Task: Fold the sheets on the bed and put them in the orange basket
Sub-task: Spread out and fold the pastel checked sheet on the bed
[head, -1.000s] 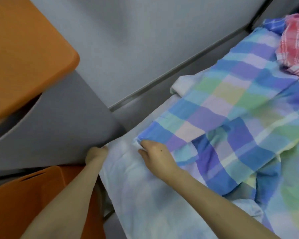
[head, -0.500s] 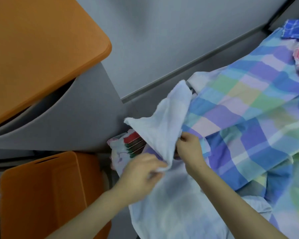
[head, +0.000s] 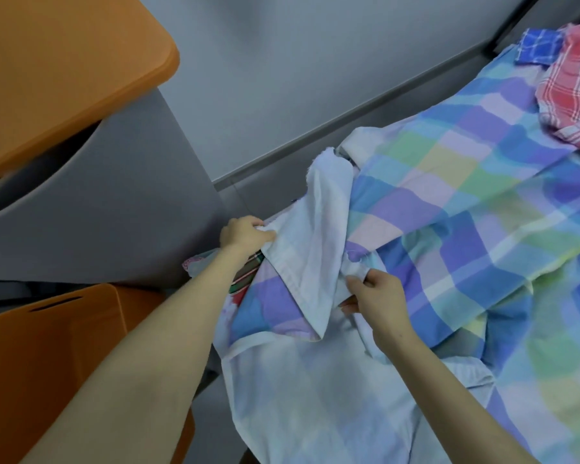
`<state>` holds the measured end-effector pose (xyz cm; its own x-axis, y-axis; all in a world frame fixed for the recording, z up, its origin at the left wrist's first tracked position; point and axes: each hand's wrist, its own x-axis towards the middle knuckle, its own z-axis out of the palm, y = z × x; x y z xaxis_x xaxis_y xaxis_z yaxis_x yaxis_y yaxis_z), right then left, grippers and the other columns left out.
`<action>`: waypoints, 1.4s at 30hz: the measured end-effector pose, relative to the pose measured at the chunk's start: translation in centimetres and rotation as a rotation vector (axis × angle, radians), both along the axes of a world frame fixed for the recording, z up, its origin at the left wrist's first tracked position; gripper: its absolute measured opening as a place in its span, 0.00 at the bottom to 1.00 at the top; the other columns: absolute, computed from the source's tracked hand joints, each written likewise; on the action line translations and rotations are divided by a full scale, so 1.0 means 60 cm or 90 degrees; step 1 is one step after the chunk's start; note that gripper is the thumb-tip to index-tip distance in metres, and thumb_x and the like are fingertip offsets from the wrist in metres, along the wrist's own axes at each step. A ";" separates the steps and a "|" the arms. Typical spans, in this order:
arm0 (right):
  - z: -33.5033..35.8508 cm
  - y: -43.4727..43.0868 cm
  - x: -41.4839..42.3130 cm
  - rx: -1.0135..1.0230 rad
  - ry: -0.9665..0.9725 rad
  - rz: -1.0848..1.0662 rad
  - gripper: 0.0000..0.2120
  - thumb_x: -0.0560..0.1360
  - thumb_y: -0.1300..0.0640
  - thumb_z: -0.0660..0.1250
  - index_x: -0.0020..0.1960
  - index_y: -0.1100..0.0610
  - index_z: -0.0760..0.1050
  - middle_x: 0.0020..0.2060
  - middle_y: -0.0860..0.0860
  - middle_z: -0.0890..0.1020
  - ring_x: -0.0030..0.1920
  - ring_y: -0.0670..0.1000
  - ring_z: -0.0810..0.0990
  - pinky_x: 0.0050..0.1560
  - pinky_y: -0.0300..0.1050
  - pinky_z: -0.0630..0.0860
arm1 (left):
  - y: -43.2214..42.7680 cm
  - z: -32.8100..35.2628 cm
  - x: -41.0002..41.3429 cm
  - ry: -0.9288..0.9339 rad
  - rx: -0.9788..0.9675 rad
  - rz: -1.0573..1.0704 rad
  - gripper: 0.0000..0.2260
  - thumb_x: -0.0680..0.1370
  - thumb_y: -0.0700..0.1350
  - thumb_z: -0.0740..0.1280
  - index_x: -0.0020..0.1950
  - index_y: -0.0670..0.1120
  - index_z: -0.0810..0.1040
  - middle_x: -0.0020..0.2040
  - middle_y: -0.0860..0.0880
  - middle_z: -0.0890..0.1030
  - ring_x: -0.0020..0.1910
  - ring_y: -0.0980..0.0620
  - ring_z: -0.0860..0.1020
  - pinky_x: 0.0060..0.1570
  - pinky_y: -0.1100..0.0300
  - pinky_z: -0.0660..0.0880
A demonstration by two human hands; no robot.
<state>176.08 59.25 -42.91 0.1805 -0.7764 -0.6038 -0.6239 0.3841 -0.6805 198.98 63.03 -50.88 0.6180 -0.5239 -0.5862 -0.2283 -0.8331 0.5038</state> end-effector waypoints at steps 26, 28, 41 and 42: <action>0.173 -0.015 -0.039 -0.164 -0.114 0.043 0.11 0.76 0.65 0.62 0.42 0.75 0.71 0.28 0.59 0.70 0.29 0.53 0.68 0.25 0.33 0.68 | -0.002 0.036 -0.015 0.203 -0.105 0.400 0.16 0.73 0.38 0.72 0.56 0.31 0.76 0.54 0.37 0.80 0.50 0.42 0.81 0.51 0.48 0.78; 0.160 -0.021 -0.041 -0.154 -0.110 0.028 0.11 0.76 0.66 0.62 0.42 0.75 0.72 0.28 0.59 0.70 0.28 0.53 0.68 0.25 0.34 0.68 | -0.008 0.028 -0.014 0.257 -0.141 0.420 0.16 0.73 0.35 0.70 0.59 0.32 0.76 0.53 0.39 0.80 0.44 0.46 0.78 0.40 0.52 0.75; 0.388 -0.021 0.016 -0.277 -0.286 0.003 0.16 0.73 0.57 0.63 0.32 0.66 0.65 0.27 0.52 0.62 0.31 0.50 0.59 0.32 0.47 0.57 | 0.009 0.342 -0.014 -0.079 -0.421 0.004 0.05 0.78 0.45 0.65 0.44 0.45 0.76 0.35 0.47 0.76 0.37 0.45 0.74 0.38 0.53 0.75; 0.433 -0.023 0.027 -0.302 -0.304 0.007 0.17 0.74 0.59 0.63 0.29 0.61 0.63 0.25 0.50 0.61 0.30 0.49 0.59 0.32 0.45 0.56 | 0.005 0.391 -0.011 -0.108 -0.430 -0.024 0.05 0.78 0.45 0.65 0.45 0.44 0.76 0.38 0.47 0.77 0.38 0.46 0.74 0.38 0.57 0.70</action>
<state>177.69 57.85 -16.93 0.3529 -0.9343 -0.0499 -0.2151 -0.0291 -0.9762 198.31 63.31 -27.42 0.6462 -0.7628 -0.0213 -0.3722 -0.3394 0.8639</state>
